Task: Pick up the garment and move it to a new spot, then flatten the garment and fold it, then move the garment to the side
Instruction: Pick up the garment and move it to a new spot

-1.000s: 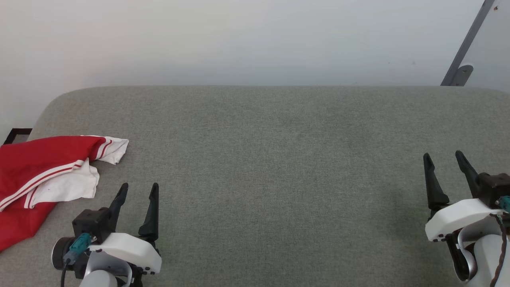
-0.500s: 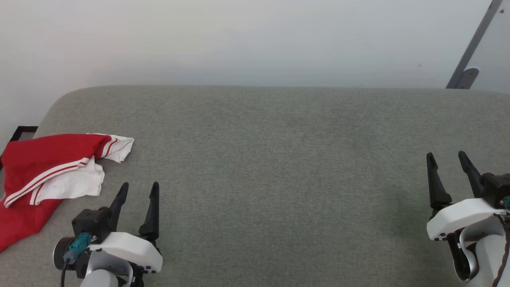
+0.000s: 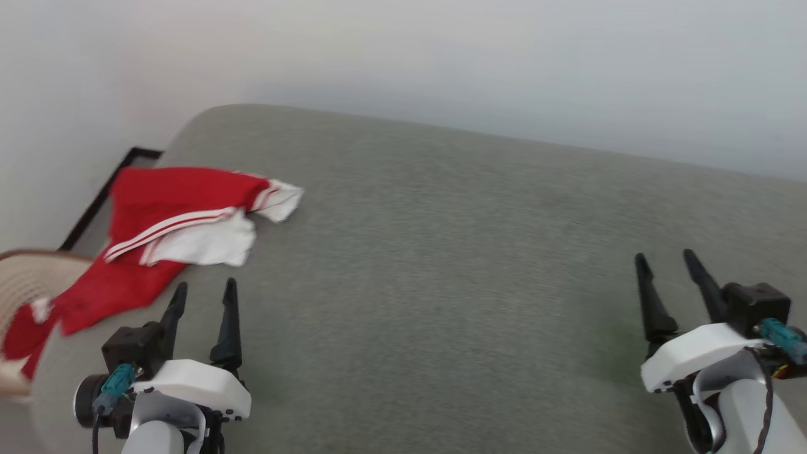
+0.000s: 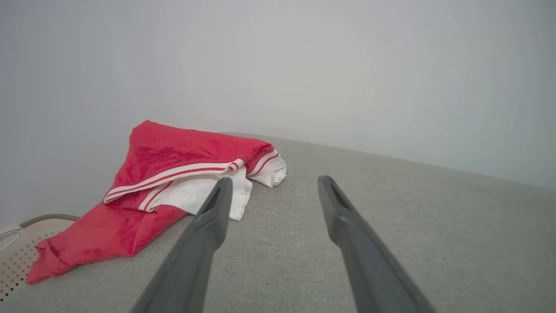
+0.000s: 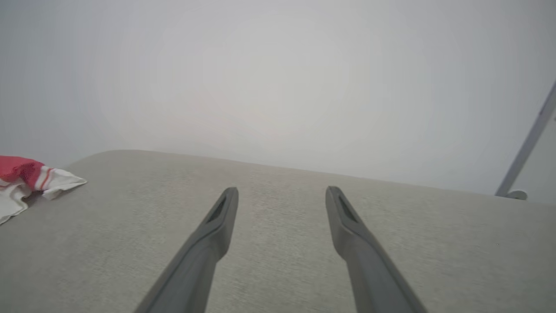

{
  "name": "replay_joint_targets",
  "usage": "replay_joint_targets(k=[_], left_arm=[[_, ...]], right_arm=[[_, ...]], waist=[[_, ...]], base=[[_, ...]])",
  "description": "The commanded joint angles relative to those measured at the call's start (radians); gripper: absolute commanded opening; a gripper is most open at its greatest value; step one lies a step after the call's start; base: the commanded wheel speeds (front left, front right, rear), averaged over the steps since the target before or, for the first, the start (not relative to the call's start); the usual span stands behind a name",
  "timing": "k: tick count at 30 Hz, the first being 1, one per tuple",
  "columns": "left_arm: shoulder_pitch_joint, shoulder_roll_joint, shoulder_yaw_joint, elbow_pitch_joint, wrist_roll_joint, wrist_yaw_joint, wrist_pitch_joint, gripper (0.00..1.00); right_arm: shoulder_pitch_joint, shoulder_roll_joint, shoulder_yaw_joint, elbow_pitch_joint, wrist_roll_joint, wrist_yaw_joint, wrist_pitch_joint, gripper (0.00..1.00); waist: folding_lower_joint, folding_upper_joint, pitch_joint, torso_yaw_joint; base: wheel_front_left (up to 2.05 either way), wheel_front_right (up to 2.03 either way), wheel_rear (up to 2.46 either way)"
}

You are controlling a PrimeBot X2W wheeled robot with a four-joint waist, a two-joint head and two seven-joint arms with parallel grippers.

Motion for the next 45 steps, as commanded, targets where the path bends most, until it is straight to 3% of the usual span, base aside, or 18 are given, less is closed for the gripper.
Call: replay_joint_targets(k=[1, 11, 23, 28, 32, 35, 38, 44, 45], left_arm=[[0.013, -0.008, 0.018, -0.005, 0.018, 0.009, -0.004, 1.00], [0.054, -0.033, 0.075, -0.028, 0.046, 0.016, -0.004, 1.00], [0.158, -0.065, 0.181, -0.137, -0.006, 0.045, -0.003, 1.00], [0.170, -0.066, 0.158, -0.150, -0.031, 0.051, -0.003, 1.00], [0.117, -0.067, 0.112, -0.125, 0.004, 0.030, -0.003, 1.00], [0.036, -0.043, 0.053, -0.077, 0.036, 0.008, -0.004, 1.00], [-0.073, 0.011, -0.011, -0.011, 0.057, -0.004, -0.003, 1.00], [-0.336, 0.160, -0.173, 0.199, -0.041, -0.009, 0.083, 1.00], [-0.336, 0.160, -0.173, 0.199, -0.041, -0.009, 0.083, 1.00]], right_arm=[[0.004, 0.008, 0.015, 0.000, 0.009, 0.000, -0.005, 1.00], [-0.026, 0.057, 0.099, 0.014, 0.034, 0.000, -0.005, 1.00], [-0.152, 0.098, 0.315, 0.081, 0.098, 0.000, -0.005, 1.00], [-0.169, 0.085, 0.336, 0.089, 0.119, 0.000, -0.005, 1.00], [-0.152, 0.071, 0.309, 0.082, 0.120, 0.000, -0.005, 1.00], [-0.126, 0.060, 0.272, 0.070, 0.111, 0.000, -0.005, 1.00], [-0.120, 0.066, 0.259, 0.051, 0.094, 0.000, -0.005, 1.00], [-0.145, 0.052, 0.244, 0.040, 0.075, 0.000, -0.005, 1.00], [-0.145, 0.052, 0.244, 0.040, 0.075, 0.000, -0.005, 1.00]], waist=[[-0.0001, 0.0000, -0.001, 0.100], [-0.0001, 0.0000, 0.000, 0.287], [-0.0001, 0.0000, 0.045, 0.316], [-0.0001, 0.0000, 0.057, 0.315], [-0.0001, 0.0000, 0.066, 0.308], [-0.0001, 0.0000, 0.077, 0.300], [-0.0001, 0.0000, 0.114, 0.246], [-0.0001, 0.0000, 0.215, 0.121], [-0.0001, 0.0000, 0.215, 0.121]], base=[[0.00, 0.00, 0.00], [0.00, 0.00, 0.00], [0.00, 0.00, 0.00], [0.00, 0.00, 0.00], [0.00, 0.00, 0.00], [0.00, 0.00, 0.00], [0.00, 0.00, 0.00], [0.00, 0.00, 0.00], [0.00, 0.00, 0.00]])
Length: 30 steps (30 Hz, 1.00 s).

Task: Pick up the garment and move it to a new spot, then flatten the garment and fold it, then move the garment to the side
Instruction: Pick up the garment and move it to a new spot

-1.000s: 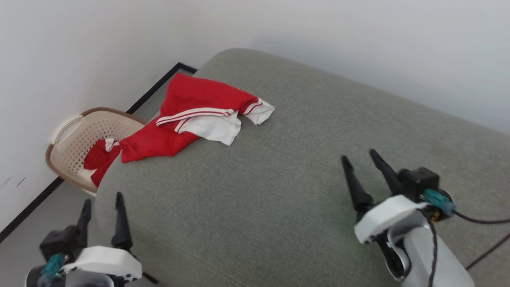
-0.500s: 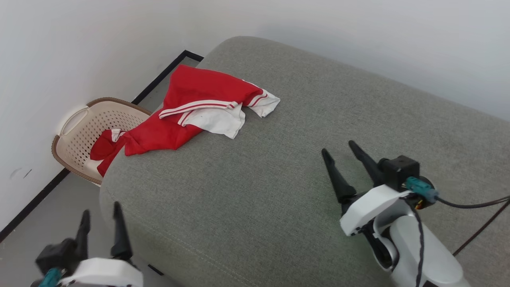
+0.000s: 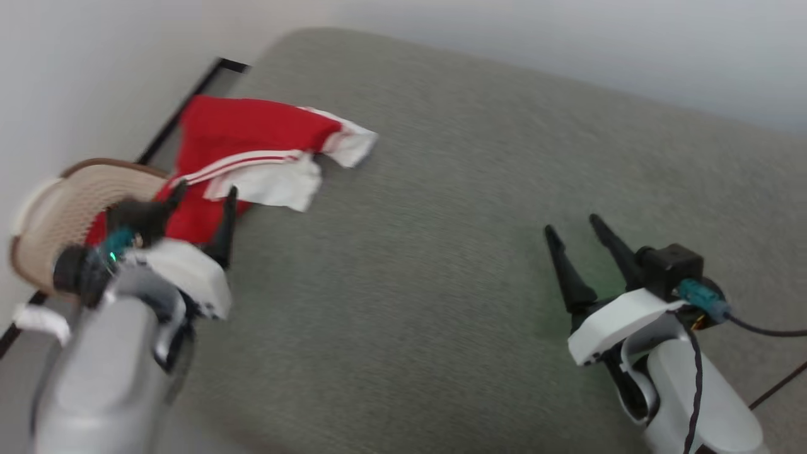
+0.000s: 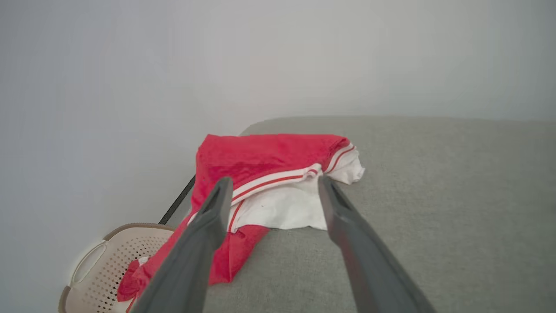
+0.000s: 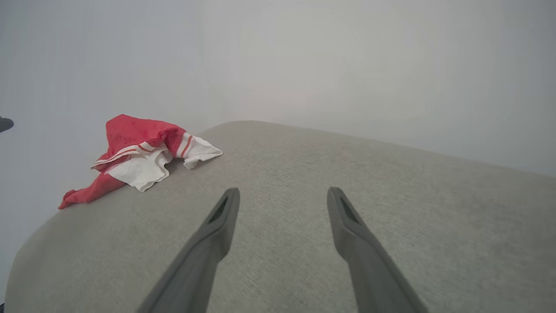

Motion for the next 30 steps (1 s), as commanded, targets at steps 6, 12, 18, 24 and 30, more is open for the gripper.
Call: replay_joint_targets(k=[6, 12, 18, 24, 30], left_arm=[[-0.223, 0.158, -0.172, 0.159, -0.204, -0.001, 0.185, 1.00], [-0.343, 0.297, -0.298, 0.243, -0.409, -0.001, 0.375, 1.00], [-0.416, 0.381, -0.341, 0.327, -0.512, -0.001, 0.473, 1.00], [-0.448, 0.401, -0.365, 0.404, -0.580, -0.001, 0.543, 1.00], [-0.412, 0.393, -0.415, 0.437, -0.645, -0.001, 0.620, 1.00]], right_arm=[[-0.049, -0.010, -0.020, -0.021, -0.014, 0.000, -0.005, 1.00], [-0.103, 0.012, -0.016, -0.038, -0.023, 0.000, -0.005, 1.00], [-0.133, 0.023, -0.014, -0.057, -0.032, 0.000, -0.005, 1.00], [-0.128, 0.007, -0.024, -0.062, -0.043, -0.002, -0.001, 1.00], [-0.128, 0.012, -0.020, -0.081, -0.053, -0.003, 0.002, 1.00]], waist=[[0.0000, 0.0000, 0.177, -0.175], [0.0000, 0.0000, 0.269, -0.269], [0.0000, 0.0000, 0.337, -0.338], [0.0000, 0.0000, 0.389, -0.370], [0.0000, 0.0000, 0.404, -0.384]], base=[[0.00, 0.00, 0.00], [0.00, 0.00, 0.00], [0.00, 0.00, 0.00], [0.00, 0.00, 0.00], [0.00, 0.00, 0.00]])
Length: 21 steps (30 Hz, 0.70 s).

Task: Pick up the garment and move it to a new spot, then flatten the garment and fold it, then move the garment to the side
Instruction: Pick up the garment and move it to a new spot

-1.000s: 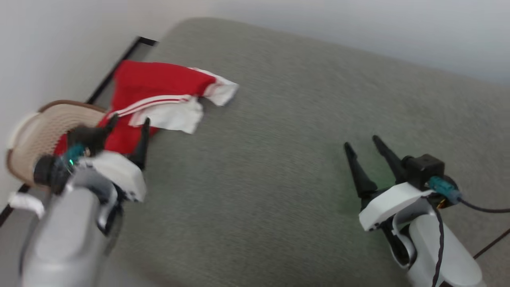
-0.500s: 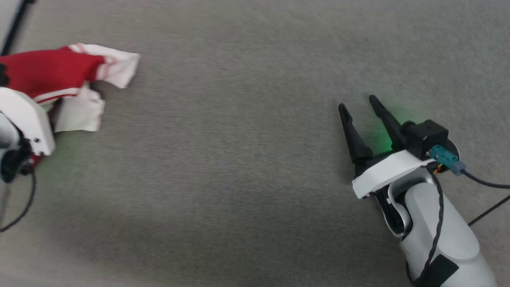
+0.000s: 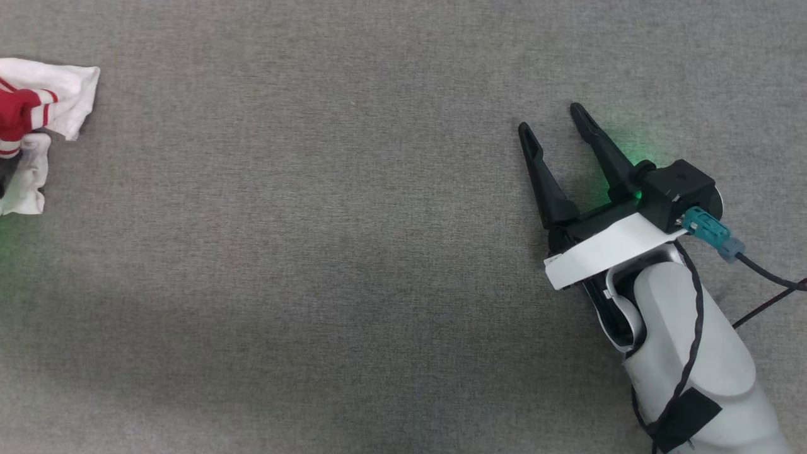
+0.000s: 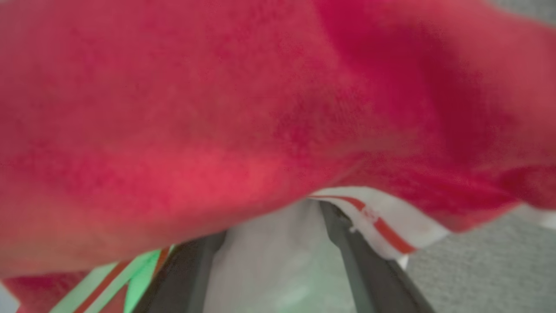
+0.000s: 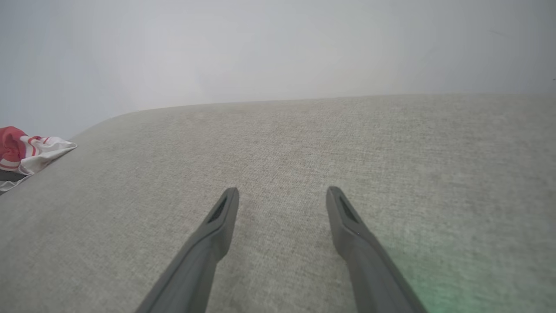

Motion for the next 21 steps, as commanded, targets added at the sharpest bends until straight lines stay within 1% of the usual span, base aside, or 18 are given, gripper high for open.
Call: replay_joint_targets(k=[1, 2, 3, 5, 8, 11, 14, 15, 18, 21], left_arm=[[0.066, -0.058, -0.048, 0.020, -0.020, 0.003, 0.045, 1.00], [0.073, -0.057, -0.055, 0.013, -0.030, 0.003, 0.054, 0.91], [0.081, -0.059, -0.066, 0.002, -0.044, 0.002, 0.060, 0.65], [0.087, -0.048, -0.081, -0.022, -0.067, -0.001, 0.043, 0.00], [0.074, -0.020, -0.096, -0.036, -0.070, -0.001, -0.012, 0.00], [0.030, 0.013, -0.109, -0.029, -0.045, 0.001, -0.122, 0.00], [-0.004, 0.022, -0.121, -0.012, -0.025, 0.003, -0.228, 0.00], [-0.004, 0.022, -0.121, -0.012, -0.025, 0.003, -0.228, 0.00], [-0.025, 0.021, -0.149, -0.029, -0.016, 0.003, -0.288, 0.00], [-0.036, 0.020, -0.184, -0.075, -0.033, 0.003, -0.303, 0.00]], right_arm=[[0.026, -0.019, -0.013, 0.040, -0.003, -0.006, 0.010, 1.00], [0.026, -0.016, -0.009, 0.034, -0.005, -0.006, 0.010, 1.00], [0.026, -0.013, -0.005, 0.027, -0.006, -0.006, 0.010, 1.00], [0.028, -0.008, 0.004, 0.015, -0.008, -0.005, 0.009, 1.00], [0.031, -0.006, 0.011, 0.006, -0.007, -0.005, 0.009, 1.00], [0.037, -0.006, 0.006, 0.003, -0.001, -0.005, 0.008, 1.00], [0.046, 0.000, 0.001, 0.006, 0.008, -0.004, 0.006, 1.00], [0.046, 0.000, 0.001, 0.006, 0.008, -0.004, 0.006, 1.00], [0.062, 0.009, -0.005, 0.008, 0.017, -0.003, 0.005, 1.00], [0.086, 0.017, -0.015, 0.013, 0.031, -0.003, 0.005, 1.00]], waist=[[0.0000, -0.0001, 0.002, -0.004], [0.0000, -0.0001, 0.000, -0.004], [0.0000, -0.0001, -0.002, -0.003], [0.0000, -0.0001, -0.008, 0.001], [0.0000, -0.0001, -0.027, 0.008], [0.0000, -0.0001, -0.060, 0.016], [0.0000, -0.0001, -0.106, 0.021], [0.0000, -0.0001, -0.106, 0.021], [0.0000, -0.0001, -0.156, 0.024], [0.0000, -0.0001, -0.202, 0.020]], base=[[0.00, 0.00, 0.00], [0.00, 0.00, 0.00], [0.00, 0.00, 0.00], [0.00, 0.00, 0.00], [0.00, 0.00, 0.00], [0.00, 0.00, 0.00], [0.00, 0.00, 0.00], [0.00, 0.00, 0.00], [0.00, 0.00, 0.00], [0.00, 0.00, 0.00]])
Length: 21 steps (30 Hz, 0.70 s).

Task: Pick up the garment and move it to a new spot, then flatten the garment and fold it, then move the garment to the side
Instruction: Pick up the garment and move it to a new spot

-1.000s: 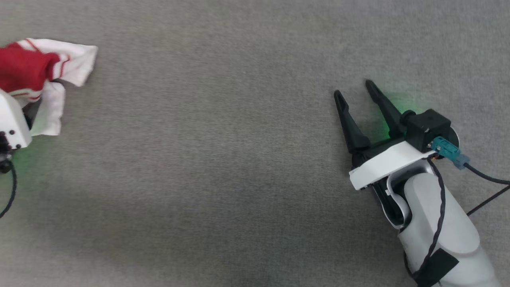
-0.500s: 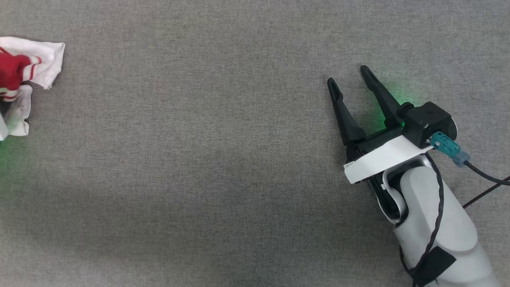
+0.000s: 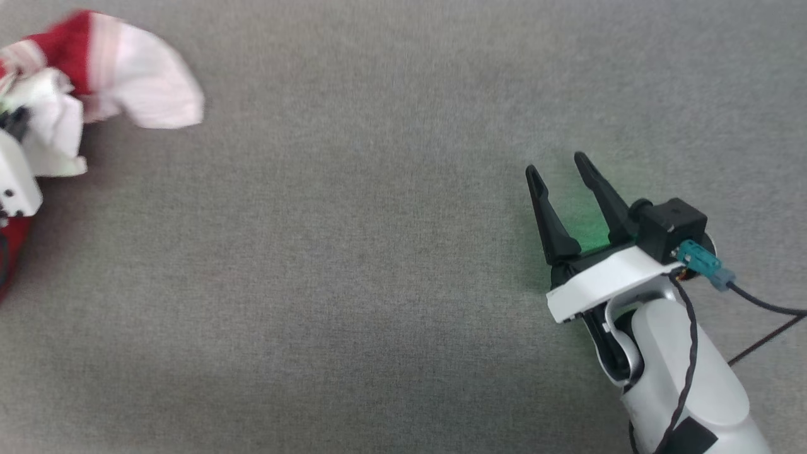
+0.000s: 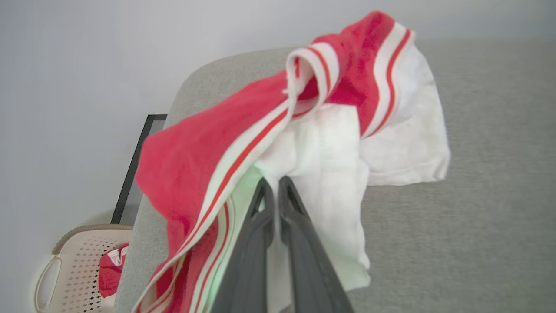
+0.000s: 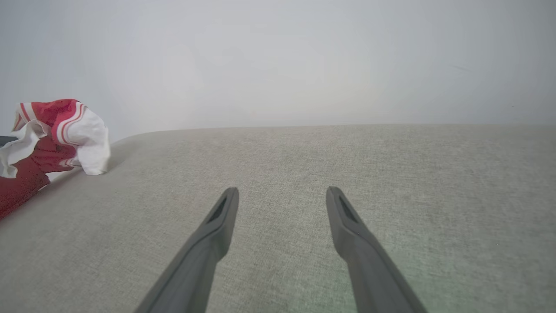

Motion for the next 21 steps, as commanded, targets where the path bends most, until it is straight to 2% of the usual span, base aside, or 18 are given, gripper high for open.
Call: replay_joint_targets(k=[1, 6, 13, 20, 21], left_arm=[[-0.015, 0.000, -0.008, -0.019, -0.008, 0.003, -0.007, 0.00], [-0.031, 0.002, -0.083, -0.173, -0.049, 0.003, 0.010, 0.00], [-0.062, -0.018, -0.184, -0.434, -0.129, 0.003, 0.099, 0.00], [-0.121, -0.096, -0.242, -0.618, -0.195, 0.005, 0.246, 0.00], [-0.134, -0.143, -0.245, -0.646, -0.225, 0.009, 0.275, 0.00]], right_arm=[[0.014, 0.004, -0.002, 0.001, 0.007, 0.000, 0.000, 1.00], [0.045, 0.021, -0.025, -0.006, 0.023, 0.000, 0.000, 1.00], [0.083, 0.041, -0.069, -0.027, 0.046, 0.000, 0.000, 1.00], [0.107, 0.046, -0.123, -0.066, 0.096, 0.000, 0.000, 1.00], [0.109, 0.046, -0.134, -0.080, 0.121, 0.000, 0.000, 1.00]], waist=[[0.0000, 0.0000, -0.040, -0.005], [0.0000, 0.0000, -0.078, -0.038], [0.0000, 0.0000, -0.090, -0.127], [0.0000, 0.0000, -0.076, -0.241], [0.0000, 0.0000, -0.067, -0.271]], base=[[0.00, 0.00, 0.00], [0.00, 0.00, 0.00], [0.00, 0.00, 0.00], [0.00, 0.00, 0.00], [0.00, 0.00, 0.00]])
